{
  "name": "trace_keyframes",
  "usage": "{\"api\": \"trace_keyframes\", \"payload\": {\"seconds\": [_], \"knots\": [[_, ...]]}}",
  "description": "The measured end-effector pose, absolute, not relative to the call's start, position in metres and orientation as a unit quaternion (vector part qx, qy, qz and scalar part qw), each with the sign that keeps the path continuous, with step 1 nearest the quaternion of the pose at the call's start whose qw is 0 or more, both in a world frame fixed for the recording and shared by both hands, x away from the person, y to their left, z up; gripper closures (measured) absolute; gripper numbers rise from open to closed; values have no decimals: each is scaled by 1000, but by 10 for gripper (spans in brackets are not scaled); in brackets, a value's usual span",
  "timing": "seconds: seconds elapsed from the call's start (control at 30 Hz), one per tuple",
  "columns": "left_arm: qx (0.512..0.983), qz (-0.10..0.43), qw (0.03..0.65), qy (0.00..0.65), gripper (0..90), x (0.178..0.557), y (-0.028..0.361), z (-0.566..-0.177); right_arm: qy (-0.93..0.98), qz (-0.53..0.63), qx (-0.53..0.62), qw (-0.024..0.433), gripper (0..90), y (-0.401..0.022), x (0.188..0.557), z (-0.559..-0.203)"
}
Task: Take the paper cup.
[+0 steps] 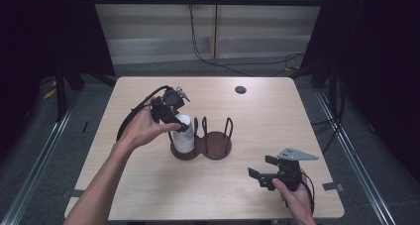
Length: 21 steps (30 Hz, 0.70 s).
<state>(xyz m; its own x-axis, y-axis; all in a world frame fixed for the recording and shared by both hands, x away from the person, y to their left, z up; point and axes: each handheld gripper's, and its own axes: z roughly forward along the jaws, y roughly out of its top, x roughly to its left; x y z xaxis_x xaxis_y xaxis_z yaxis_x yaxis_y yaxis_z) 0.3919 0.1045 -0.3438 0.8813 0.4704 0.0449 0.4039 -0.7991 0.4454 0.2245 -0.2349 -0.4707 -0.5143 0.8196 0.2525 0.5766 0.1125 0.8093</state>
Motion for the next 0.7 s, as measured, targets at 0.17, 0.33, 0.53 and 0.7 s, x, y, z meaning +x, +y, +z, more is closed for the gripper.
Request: {"api": "trace_keyframes", "payload": {"seconds": [0.17, 0.33, 0.53, 0.7], "knots": [[942, 73, 224, 240, 371, 393, 109, -340, 734, 467, 476, 130, 136, -235, 225, -471], [939, 73, 230, 243, 372, 392, 111, -338, 735, 466, 476, 128, 136, -234, 224, -471], [938, 73, 236, 242, 371, 390, 113, -332, 735, 466, 476, 128, 136, -234, 225, -471], [936, 76, 243, 242, 371, 388, 116, -328, 735, 467, 475, 128, 136, -234, 225, -471]]}}
